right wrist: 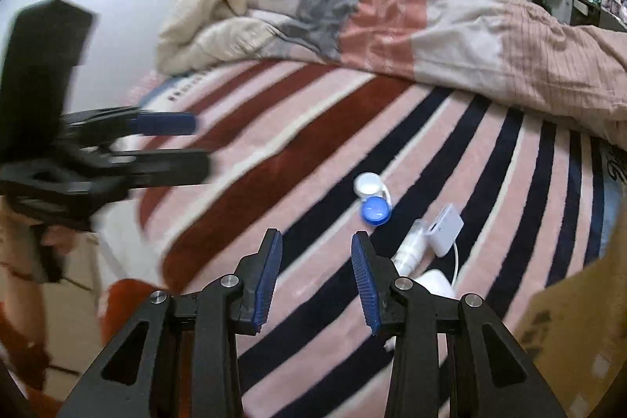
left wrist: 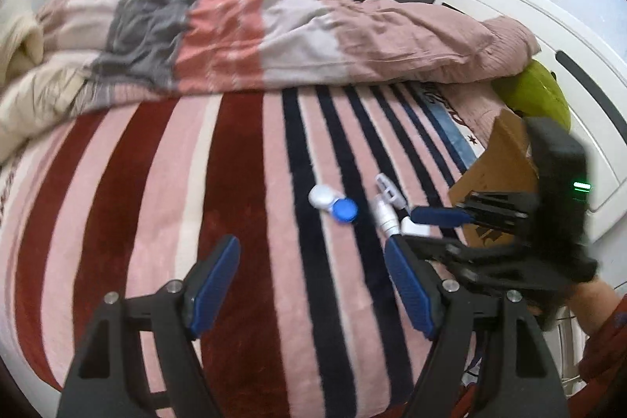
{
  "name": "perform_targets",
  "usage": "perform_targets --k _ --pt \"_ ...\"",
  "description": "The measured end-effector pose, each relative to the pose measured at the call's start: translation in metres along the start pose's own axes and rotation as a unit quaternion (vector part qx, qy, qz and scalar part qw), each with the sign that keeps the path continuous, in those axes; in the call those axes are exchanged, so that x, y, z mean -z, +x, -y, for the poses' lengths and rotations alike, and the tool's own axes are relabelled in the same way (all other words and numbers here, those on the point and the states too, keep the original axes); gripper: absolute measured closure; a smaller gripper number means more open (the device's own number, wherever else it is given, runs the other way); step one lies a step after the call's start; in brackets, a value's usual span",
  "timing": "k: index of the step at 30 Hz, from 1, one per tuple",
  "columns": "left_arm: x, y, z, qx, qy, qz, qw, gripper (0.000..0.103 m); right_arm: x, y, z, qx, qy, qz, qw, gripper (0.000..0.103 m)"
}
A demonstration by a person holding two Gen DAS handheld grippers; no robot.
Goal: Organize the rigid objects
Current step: 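Grasp the white-and-blue contact lens case with the right tool, then carry the lens case into the cardboard box and open the right tool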
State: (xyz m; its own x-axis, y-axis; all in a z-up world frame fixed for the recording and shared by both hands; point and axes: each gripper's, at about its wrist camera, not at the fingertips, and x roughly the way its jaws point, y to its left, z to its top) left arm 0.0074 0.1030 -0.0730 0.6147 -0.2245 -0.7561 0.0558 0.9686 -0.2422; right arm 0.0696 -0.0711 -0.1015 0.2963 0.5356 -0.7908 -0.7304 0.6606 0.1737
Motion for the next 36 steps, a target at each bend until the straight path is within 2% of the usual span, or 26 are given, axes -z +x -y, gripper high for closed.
perform_targets --k 4,8,12,14,18,19,22,27,33,36 --pt "0.008 0.010 -0.015 -0.005 -0.010 -0.007 0.9999 0.029 -0.001 0.050 0.023 0.034 0.014 -0.021 0.999 0.068" --pt "0.011 0.023 -0.030 -0.004 -0.022 -0.019 0.9996 0.029 -0.007 0.083 0.027 0.087 -0.030 -0.022 0.996 0.067" --pt "0.010 0.033 -0.040 -0.005 -0.033 -0.027 0.9991 0.029 -0.010 0.100 0.032 0.074 -0.027 -0.036 0.996 0.067" --pt "0.009 0.037 -0.040 -0.004 -0.036 -0.031 0.9989 0.029 -0.010 0.103 0.030 0.081 -0.035 -0.034 0.996 0.068" --pt "0.009 0.033 -0.035 -0.007 -0.032 -0.030 0.9990 0.029 -0.012 0.101 0.028 0.078 -0.038 -0.025 0.996 0.072" --pt "0.008 0.032 -0.034 -0.007 -0.031 -0.028 0.9991 0.029 -0.014 0.103 0.027 0.082 -0.041 -0.024 0.996 0.076" --pt "0.005 0.026 -0.028 -0.006 -0.028 -0.024 0.9993 0.029 -0.014 0.102 0.022 0.087 -0.051 -0.028 0.995 0.076" --pt "-0.008 0.019 -0.009 0.014 -0.016 -0.013 0.9997 0.030 -0.018 0.062 0.001 0.048 -0.062 0.002 0.997 0.076" --pt "-0.034 0.002 0.037 0.067 0.018 0.016 0.9975 0.030 -0.020 -0.021 -0.027 -0.007 -0.090 0.068 0.994 0.076" --pt "-0.045 -0.001 0.059 0.095 0.025 0.015 0.9950 0.043 -0.016 -0.051 -0.028 -0.013 -0.092 0.091 0.992 0.076"
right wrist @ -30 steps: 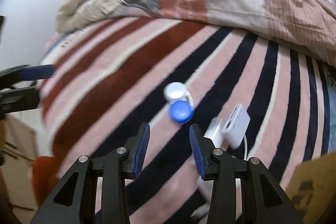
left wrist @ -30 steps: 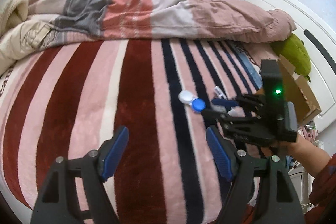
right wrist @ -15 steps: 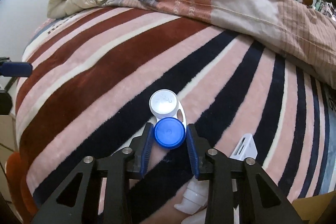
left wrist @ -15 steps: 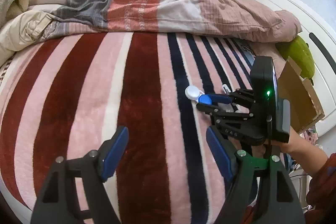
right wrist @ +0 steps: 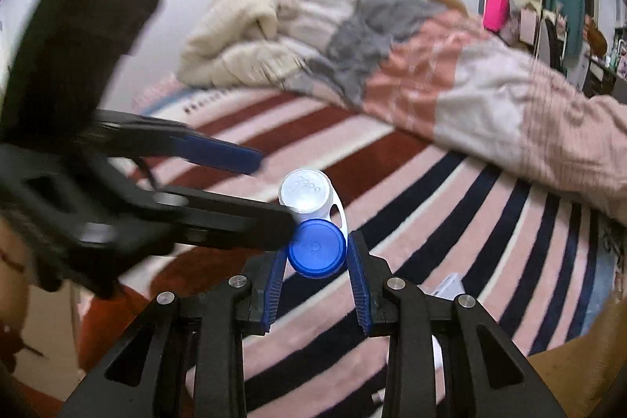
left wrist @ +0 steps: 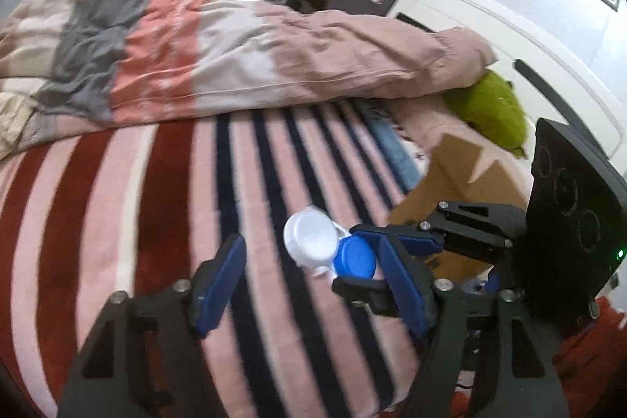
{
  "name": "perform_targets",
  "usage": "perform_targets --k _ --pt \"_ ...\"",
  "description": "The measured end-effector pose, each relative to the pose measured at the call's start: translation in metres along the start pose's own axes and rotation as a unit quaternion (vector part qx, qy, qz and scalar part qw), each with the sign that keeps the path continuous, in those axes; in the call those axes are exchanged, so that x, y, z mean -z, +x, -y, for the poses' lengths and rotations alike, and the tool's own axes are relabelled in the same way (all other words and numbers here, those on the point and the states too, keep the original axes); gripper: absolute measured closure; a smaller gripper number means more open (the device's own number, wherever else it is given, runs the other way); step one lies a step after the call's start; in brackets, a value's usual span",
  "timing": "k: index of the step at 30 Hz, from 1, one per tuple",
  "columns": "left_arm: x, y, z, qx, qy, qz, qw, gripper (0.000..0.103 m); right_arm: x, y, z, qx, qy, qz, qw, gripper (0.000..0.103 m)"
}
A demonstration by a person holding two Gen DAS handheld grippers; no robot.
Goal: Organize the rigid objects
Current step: 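Carry the lens case into the cardboard box and open the right tool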
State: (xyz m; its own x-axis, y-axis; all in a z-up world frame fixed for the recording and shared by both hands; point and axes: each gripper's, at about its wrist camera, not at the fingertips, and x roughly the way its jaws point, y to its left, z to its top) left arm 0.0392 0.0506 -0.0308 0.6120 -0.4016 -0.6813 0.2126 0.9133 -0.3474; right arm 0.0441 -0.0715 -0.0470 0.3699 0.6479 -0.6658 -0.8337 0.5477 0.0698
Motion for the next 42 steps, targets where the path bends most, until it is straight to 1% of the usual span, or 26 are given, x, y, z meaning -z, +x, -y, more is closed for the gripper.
perform_targets --k 1,2,3,6,12,17,22,27,29,30,32,33,34,36,38,42 --pt "-0.005 0.002 0.009 0.010 0.006 -0.002 0.9999 0.049 0.001 -0.010 0.001 0.003 0.001 0.008 1.000 0.076" --pt "-0.008 0.005 0.017 0.016 0.012 -0.003 0.9998 0.051 0.002 -0.018 0.004 0.006 0.002 0.013 1.000 0.076" --pt "-0.013 0.007 0.026 0.022 0.018 -0.005 0.9996 0.057 0.004 -0.029 0.008 0.009 0.007 0.018 1.000 0.076" --pt "-0.026 0.019 0.056 0.052 0.040 -0.008 0.9978 0.066 0.009 -0.051 0.019 0.022 0.016 0.028 0.999 0.076" --pt "-0.047 0.047 0.113 0.076 0.081 -0.021 0.9936 0.067 0.026 -0.096 0.058 0.062 0.051 0.038 0.996 0.076" --pt "-0.059 0.079 0.160 0.101 0.118 -0.045 0.9868 0.068 0.046 -0.128 0.089 0.094 0.077 0.031 0.992 0.076" --pt "-0.063 0.118 0.199 0.115 0.153 -0.086 0.9778 0.069 0.068 -0.149 0.121 0.120 0.115 0.004 0.986 0.076" --pt "-0.060 0.148 0.228 0.104 0.180 -0.130 0.9694 0.068 0.088 -0.155 0.142 0.137 0.143 -0.037 0.979 0.076" --pt "-0.058 0.157 0.236 0.099 0.189 -0.142 0.9667 0.069 0.093 -0.153 0.147 0.149 0.148 -0.054 0.976 0.076" --pt "-0.057 0.160 0.239 0.095 0.194 -0.145 0.9655 0.068 0.096 -0.153 0.148 0.160 0.146 -0.060 0.974 0.076" --pt "-0.056 0.163 0.243 0.084 0.204 -0.152 0.9633 0.057 0.100 -0.154 0.145 0.190 0.139 -0.067 0.970 0.076" --pt "-0.056 0.163 0.244 0.083 0.205 -0.153 0.9633 0.043 0.102 -0.154 0.145 0.196 0.137 -0.073 0.968 0.073" --pt "-0.056 0.160 0.243 0.082 0.204 -0.147 0.9645 0.036 0.103 -0.154 0.145 0.195 0.139 -0.076 0.968 0.069" --pt "-0.058 0.152 0.239 0.082 0.202 -0.135 0.9666 0.035 0.104 -0.156 0.145 0.191 0.143 -0.077 0.968 0.066" --pt "-0.061 0.142 0.232 0.080 0.195 -0.126 0.9693 0.034 0.104 -0.155 0.144 0.192 0.143 -0.079 0.968 0.065" --pt "-0.064 0.117 0.212 0.055 0.186 -0.101 0.9758 0.033 0.095 -0.150 0.139 0.190 0.135 -0.080 0.969 0.065"
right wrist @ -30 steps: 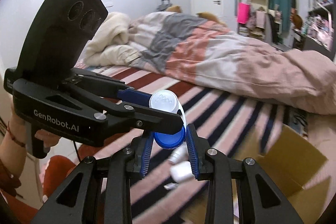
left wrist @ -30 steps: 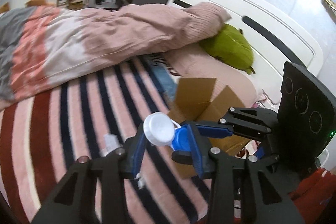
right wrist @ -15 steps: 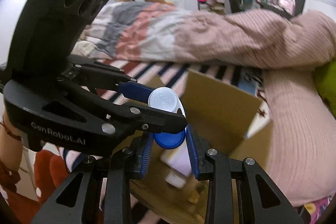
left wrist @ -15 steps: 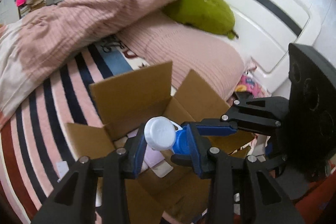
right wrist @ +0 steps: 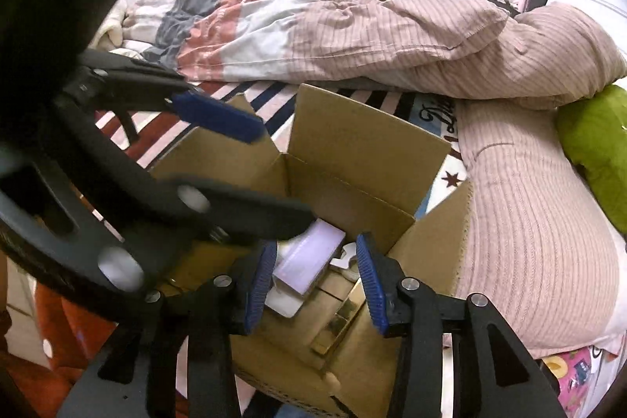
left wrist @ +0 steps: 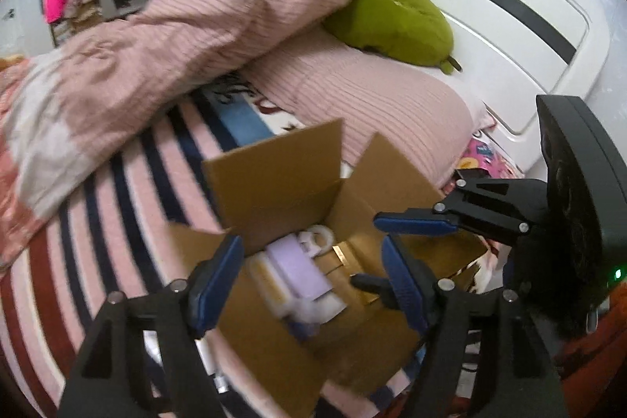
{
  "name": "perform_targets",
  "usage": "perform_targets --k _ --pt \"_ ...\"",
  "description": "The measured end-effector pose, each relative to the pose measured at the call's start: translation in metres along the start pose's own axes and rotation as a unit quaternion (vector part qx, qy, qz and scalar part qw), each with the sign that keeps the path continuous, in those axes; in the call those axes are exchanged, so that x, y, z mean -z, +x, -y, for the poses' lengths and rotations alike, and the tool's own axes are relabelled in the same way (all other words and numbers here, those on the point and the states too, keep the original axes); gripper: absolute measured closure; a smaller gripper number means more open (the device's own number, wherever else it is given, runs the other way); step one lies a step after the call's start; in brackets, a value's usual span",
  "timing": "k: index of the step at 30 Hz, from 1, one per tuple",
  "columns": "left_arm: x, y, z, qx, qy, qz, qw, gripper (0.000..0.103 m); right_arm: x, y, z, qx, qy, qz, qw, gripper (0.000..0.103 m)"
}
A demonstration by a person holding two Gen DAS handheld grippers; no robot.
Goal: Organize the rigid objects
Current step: 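Carry the lens case into the cardboard box and open the right tool, then grasp the small white spray bottle with the right tool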
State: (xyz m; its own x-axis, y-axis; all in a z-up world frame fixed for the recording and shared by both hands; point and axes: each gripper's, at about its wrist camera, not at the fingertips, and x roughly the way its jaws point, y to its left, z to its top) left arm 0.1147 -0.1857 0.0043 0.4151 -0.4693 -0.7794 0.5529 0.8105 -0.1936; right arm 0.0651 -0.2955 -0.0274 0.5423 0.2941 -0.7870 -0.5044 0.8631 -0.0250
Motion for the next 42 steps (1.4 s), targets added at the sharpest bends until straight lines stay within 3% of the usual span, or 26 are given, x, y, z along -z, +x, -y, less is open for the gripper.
perform_targets --k 6,11,17,21,26,32,37,42 --pt "0.038 -0.064 -0.040 -0.065 -0.038 0.043 0.9962 0.030 -0.022 -0.007 -0.038 -0.040 -0.020 0.035 0.998 0.065" --pt "0.089 -0.108 -0.083 -0.119 -0.084 0.062 0.9875 0.030 -0.045 -0.006 -0.093 -0.093 -0.051 0.062 0.992 0.065" --pt "0.160 -0.130 -0.135 -0.156 -0.163 0.077 0.9711 0.030 -0.056 0.029 -0.160 -0.145 -0.084 0.042 0.985 0.064" --pt "0.201 -0.129 -0.158 -0.176 -0.191 0.072 0.9630 0.029 -0.051 0.075 -0.192 -0.153 -0.090 0.000 0.984 0.064" --pt "0.236 -0.117 -0.183 -0.162 -0.228 0.067 0.9576 0.029 -0.037 0.151 -0.189 -0.109 -0.022 -0.064 0.992 0.064" --pt "0.252 -0.103 -0.201 -0.160 -0.240 0.050 0.9563 0.029 -0.035 0.200 -0.165 -0.054 0.028 -0.080 0.995 0.065" --pt "0.254 -0.095 -0.208 -0.147 -0.250 0.050 0.9558 0.029 -0.038 0.211 -0.167 -0.036 0.013 -0.083 0.996 0.081" --pt "0.249 -0.094 -0.206 -0.134 -0.247 0.049 0.9583 0.030 -0.038 0.201 -0.177 -0.064 -0.004 -0.079 0.995 0.081"
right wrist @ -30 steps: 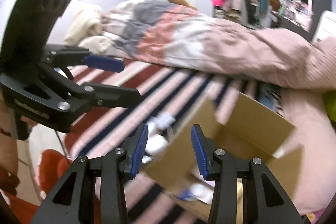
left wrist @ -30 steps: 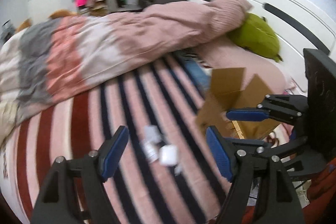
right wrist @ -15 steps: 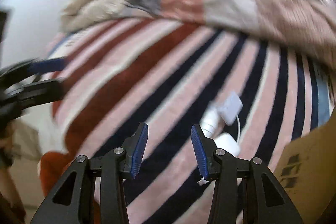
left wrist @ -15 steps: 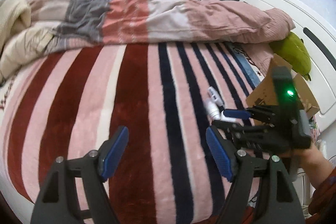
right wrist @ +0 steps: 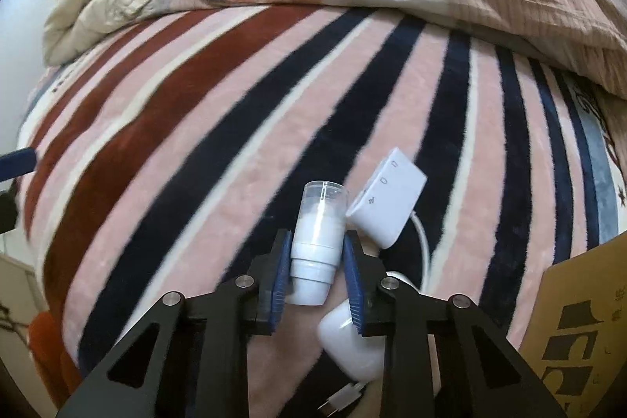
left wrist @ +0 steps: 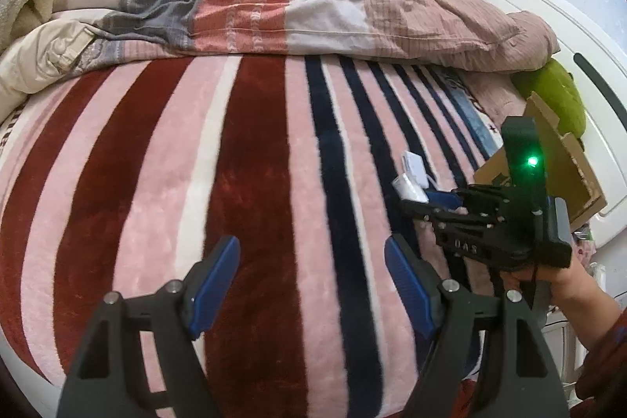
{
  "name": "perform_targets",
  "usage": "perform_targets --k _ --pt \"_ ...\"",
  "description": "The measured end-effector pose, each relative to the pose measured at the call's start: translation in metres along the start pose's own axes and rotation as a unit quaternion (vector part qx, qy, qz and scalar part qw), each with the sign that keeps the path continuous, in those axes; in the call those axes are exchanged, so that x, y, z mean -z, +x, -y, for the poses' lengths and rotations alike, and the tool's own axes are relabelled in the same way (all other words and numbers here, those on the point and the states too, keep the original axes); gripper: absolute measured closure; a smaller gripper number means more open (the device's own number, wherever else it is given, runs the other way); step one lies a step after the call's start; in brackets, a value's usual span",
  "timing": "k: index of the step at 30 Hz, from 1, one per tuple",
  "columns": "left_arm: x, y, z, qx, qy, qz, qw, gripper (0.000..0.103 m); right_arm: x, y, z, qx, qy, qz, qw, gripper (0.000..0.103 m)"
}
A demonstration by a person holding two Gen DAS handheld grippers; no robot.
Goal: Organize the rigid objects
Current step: 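Grasp the small white spray bottle with the right tool, then lower the spray bottle into the cardboard box and open the right tool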
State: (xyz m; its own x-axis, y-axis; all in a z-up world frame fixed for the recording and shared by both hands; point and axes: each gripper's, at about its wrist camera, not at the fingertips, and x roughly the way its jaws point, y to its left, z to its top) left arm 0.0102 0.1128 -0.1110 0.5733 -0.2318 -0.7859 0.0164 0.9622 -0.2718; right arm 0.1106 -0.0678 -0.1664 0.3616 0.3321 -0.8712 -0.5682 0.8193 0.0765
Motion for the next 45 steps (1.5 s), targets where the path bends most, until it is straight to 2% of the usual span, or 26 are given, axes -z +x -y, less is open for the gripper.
perform_targets --k 6,9,11,16,18,21,26,29,35,42,45 --pt "-0.011 -0.014 0.022 0.037 0.007 0.013 0.9992 0.030 0.000 -0.042 -0.026 -0.065 -0.044 0.033 0.996 0.081" --pt "-0.019 -0.022 0.039 0.073 0.007 0.021 0.9971 0.030 -0.001 -0.071 -0.040 -0.099 -0.069 0.053 0.991 0.081" --pt "-0.025 -0.027 0.051 0.100 0.007 0.026 0.9946 0.038 0.000 -0.090 -0.046 -0.115 -0.086 0.068 0.987 0.081" --pt "-0.043 -0.035 0.094 0.158 0.025 0.028 0.9867 0.067 0.006 -0.138 -0.042 -0.143 -0.108 0.111 0.978 0.081" --pt "-0.051 -0.036 0.115 0.161 0.042 0.034 0.9855 0.071 0.009 -0.153 -0.033 -0.140 -0.108 0.124 0.976 0.081" --pt "-0.066 -0.034 0.149 0.175 0.065 0.035 0.9819 0.071 0.016 -0.175 -0.008 -0.124 -0.097 0.145 0.977 0.081" --pt "-0.087 -0.017 0.213 0.188 0.114 0.021 0.9754 0.071 0.028 -0.205 0.045 -0.101 -0.059 0.166 0.979 0.081" --pt "-0.094 -0.002 0.248 0.195 0.138 -0.001 0.9711 0.071 0.038 -0.217 0.077 -0.084 -0.032 0.168 0.982 0.081" --pt "-0.096 0.038 0.307 0.174 0.174 -0.061 0.9673 0.071 0.056 -0.218 0.131 -0.067 0.012 0.129 0.989 0.081" --pt "-0.093 0.069 0.331 0.161 0.186 -0.116 0.9623 0.071 0.073 -0.210 0.158 -0.051 0.025 0.086 0.995 0.081" --pt "-0.093 0.072 0.333 0.157 0.188 -0.120 0.9622 0.070 0.078 -0.204 0.162 -0.049 0.028 0.071 0.996 0.081"
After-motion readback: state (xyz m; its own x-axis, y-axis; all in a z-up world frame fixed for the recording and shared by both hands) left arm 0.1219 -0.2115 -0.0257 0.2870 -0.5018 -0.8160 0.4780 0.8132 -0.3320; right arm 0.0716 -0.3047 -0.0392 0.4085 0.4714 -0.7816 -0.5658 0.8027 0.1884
